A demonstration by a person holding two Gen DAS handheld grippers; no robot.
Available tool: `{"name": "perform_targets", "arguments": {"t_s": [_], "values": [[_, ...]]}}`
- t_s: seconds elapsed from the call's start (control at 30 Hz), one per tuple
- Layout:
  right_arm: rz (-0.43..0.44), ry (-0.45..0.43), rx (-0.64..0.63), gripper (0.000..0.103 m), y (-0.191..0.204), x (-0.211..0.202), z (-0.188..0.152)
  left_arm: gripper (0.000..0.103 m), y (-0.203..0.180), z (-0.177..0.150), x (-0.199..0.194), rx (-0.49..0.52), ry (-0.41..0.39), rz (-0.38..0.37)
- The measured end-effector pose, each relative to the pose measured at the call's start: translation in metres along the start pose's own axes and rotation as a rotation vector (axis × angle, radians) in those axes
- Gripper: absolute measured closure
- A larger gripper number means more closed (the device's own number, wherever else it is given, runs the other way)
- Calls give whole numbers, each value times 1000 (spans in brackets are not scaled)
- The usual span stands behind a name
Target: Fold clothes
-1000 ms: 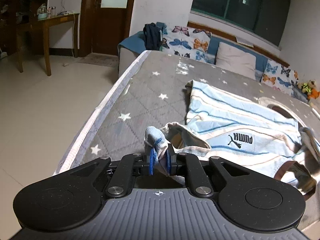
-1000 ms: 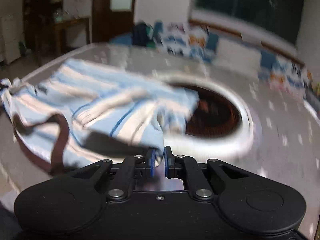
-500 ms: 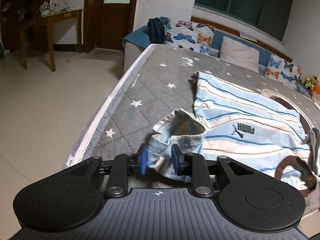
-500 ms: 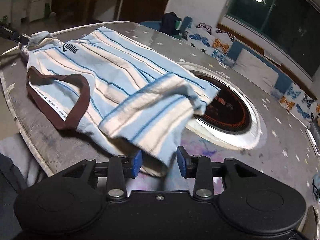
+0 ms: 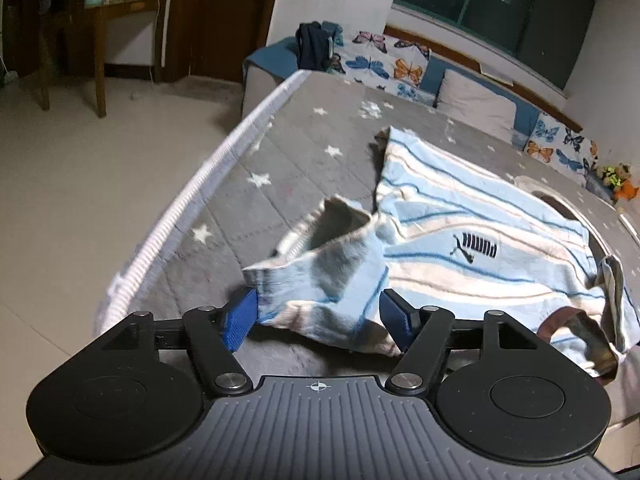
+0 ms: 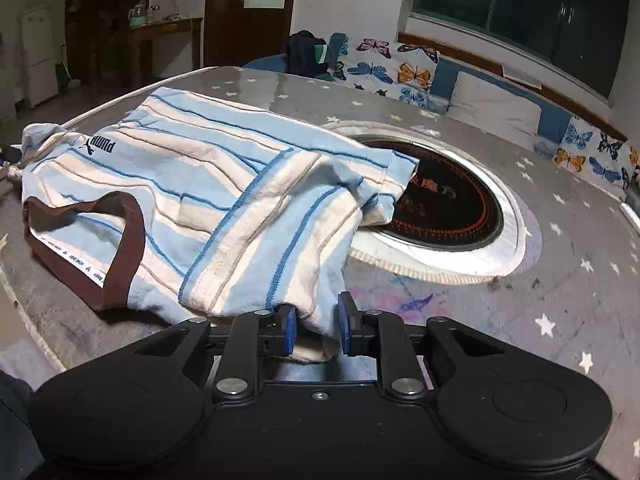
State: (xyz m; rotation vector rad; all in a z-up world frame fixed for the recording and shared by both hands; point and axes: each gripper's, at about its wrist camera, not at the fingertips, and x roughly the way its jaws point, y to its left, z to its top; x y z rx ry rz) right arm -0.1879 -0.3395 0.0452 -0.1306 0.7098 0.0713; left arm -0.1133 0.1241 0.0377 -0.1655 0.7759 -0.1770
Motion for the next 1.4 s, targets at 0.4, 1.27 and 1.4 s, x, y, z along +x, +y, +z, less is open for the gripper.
{"name": "perform_targets", "arguments": {"t_s": [0.4,1.27,1.4], "values": [[23,-15,49,74,-1,-1,-4,35,16,-12,-1,-132,-41,-1],[-25,-184,-83,101,-59,19,185,93,-69,215,52,-55,-261,-222],[-90,-227,-56,101,-79,41,242,93,-94,279,61,-46,-317,-224]]}}
